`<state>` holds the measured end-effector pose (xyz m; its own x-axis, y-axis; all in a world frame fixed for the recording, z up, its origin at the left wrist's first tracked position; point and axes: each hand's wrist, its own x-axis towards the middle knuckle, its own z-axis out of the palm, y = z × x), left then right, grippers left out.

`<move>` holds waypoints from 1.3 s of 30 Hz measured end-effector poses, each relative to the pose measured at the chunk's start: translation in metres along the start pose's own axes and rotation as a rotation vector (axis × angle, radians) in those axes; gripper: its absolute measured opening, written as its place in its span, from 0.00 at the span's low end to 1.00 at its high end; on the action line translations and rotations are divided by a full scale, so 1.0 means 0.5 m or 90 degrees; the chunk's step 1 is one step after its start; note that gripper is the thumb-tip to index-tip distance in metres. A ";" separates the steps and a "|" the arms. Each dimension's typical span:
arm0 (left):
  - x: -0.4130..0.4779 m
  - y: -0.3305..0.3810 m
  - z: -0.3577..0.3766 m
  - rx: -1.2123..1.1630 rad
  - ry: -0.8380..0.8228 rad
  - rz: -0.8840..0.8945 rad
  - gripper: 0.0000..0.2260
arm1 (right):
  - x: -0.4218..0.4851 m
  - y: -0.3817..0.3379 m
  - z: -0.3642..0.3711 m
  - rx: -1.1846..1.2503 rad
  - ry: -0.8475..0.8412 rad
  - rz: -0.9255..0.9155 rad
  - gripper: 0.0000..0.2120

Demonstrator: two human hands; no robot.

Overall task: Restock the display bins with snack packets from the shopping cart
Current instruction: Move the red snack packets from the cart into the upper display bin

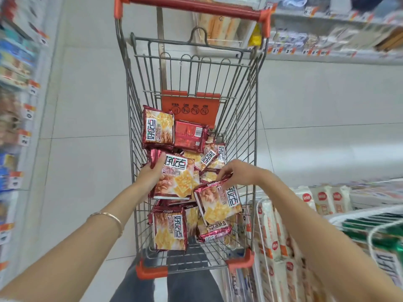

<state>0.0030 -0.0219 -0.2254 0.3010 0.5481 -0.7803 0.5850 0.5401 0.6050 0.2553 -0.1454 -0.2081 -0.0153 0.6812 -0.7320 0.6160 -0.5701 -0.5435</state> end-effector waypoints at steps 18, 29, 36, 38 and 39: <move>-0.114 0.131 -0.016 -0.107 -0.278 0.038 0.38 | -0.123 -0.180 -0.044 0.348 0.457 0.031 0.50; -0.344 0.287 0.002 0.007 -0.382 0.276 0.14 | -0.332 -0.261 0.030 0.624 0.465 -0.031 0.32; -0.576 0.398 0.177 0.078 -0.480 0.478 0.15 | -0.664 -0.261 0.031 0.645 0.720 -0.075 0.26; -0.653 0.430 0.243 0.097 -0.523 0.521 0.12 | -0.771 -0.253 0.026 0.630 0.811 -0.074 0.27; -0.695 0.443 0.279 0.105 -0.547 0.539 0.12 | -0.827 -0.251 0.029 0.617 0.858 -0.070 0.30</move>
<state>0.1328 -0.1817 0.1575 0.9979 0.0526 -0.0370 0.0318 0.0950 0.9950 0.1729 -0.3624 0.1568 0.9412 0.3231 -0.0990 -0.0347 -0.1989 -0.9794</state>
